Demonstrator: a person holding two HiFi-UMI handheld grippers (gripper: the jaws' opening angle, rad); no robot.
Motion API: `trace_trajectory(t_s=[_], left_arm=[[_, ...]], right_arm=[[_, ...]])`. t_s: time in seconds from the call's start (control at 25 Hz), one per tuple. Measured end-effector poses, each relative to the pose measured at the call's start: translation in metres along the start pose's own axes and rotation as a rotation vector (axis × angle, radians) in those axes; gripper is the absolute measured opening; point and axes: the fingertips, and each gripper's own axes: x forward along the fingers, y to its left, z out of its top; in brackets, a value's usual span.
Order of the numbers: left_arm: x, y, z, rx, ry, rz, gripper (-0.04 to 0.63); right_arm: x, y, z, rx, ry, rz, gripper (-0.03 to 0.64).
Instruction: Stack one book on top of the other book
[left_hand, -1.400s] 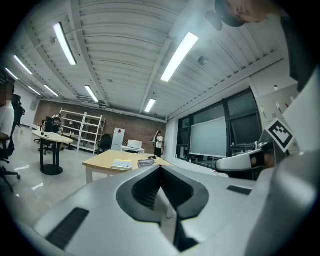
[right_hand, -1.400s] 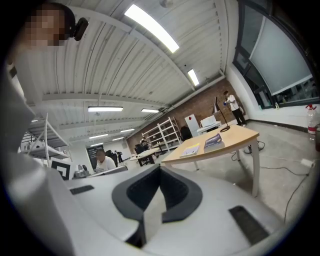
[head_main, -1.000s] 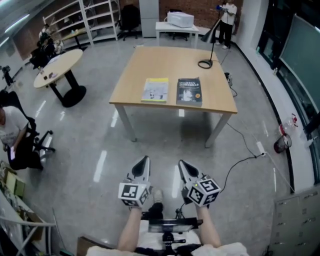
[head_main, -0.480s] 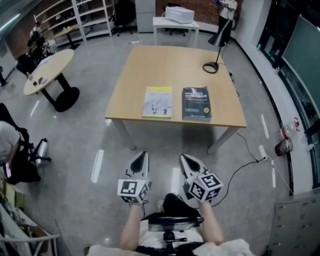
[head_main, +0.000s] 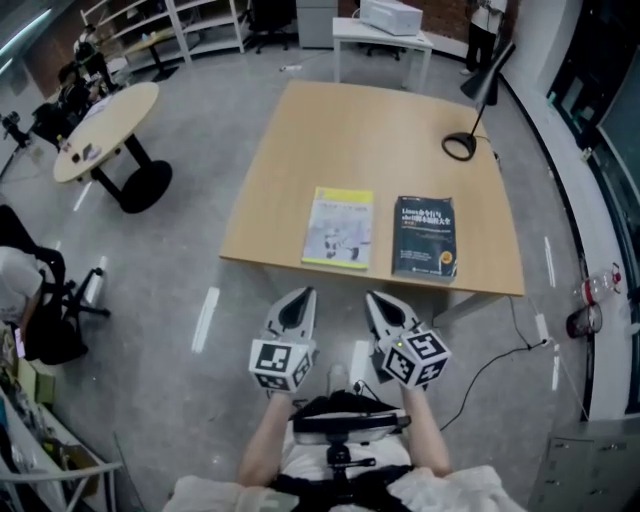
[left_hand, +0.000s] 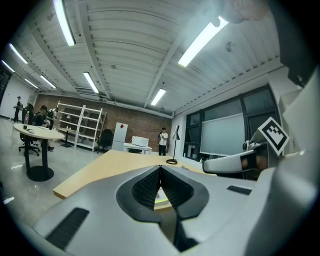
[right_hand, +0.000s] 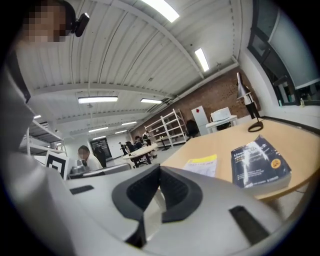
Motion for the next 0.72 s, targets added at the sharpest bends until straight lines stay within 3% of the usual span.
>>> trace_trajectory(t_s=[0.16,0.44,0.64,0.72], left_arm=[[0.034,0.026,0.004,0.015,0.003,0.013,0.011],[0.095,0.065,-0.022,0.026,0.114,0.002,0.011],[0.131,0.08,-0.045,0.005,0.182,-0.044,0.011],[0.146,0.087,-0.062,0.013,0.246,-0.056,0.011]], right_arm=[[0.036,-0.024,0.009,0.005,0.024,-0.005,0.002],[0.079,-0.074,-0.007,0.068,0.093,-0.128,0.002],[0.114,-0.099,-0.029,0.099,0.169,-0.15,0.002],[0.131,-0.109,-0.042,0.133,0.228,-0.149,0.002]])
